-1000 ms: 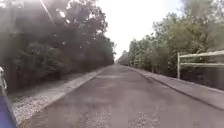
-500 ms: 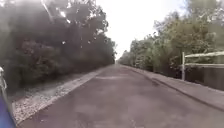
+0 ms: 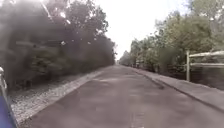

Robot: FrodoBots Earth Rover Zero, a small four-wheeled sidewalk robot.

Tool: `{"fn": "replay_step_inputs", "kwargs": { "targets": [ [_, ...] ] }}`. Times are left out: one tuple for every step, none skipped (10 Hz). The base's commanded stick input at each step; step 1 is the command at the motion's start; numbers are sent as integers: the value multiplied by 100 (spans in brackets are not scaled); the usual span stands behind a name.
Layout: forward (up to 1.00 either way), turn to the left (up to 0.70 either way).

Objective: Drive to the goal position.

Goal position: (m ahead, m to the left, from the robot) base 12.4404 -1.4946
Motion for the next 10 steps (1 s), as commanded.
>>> {"fn": "replay_step_inputs", "kwargs": {
  "targets": [
    [70,0],
    [70,0],
    [70,0],
    [70,0],
    [70,0],
    [70,0],
    [70,0],
    [70,0],
    [70,0],
    [70,0]
  ]
}}
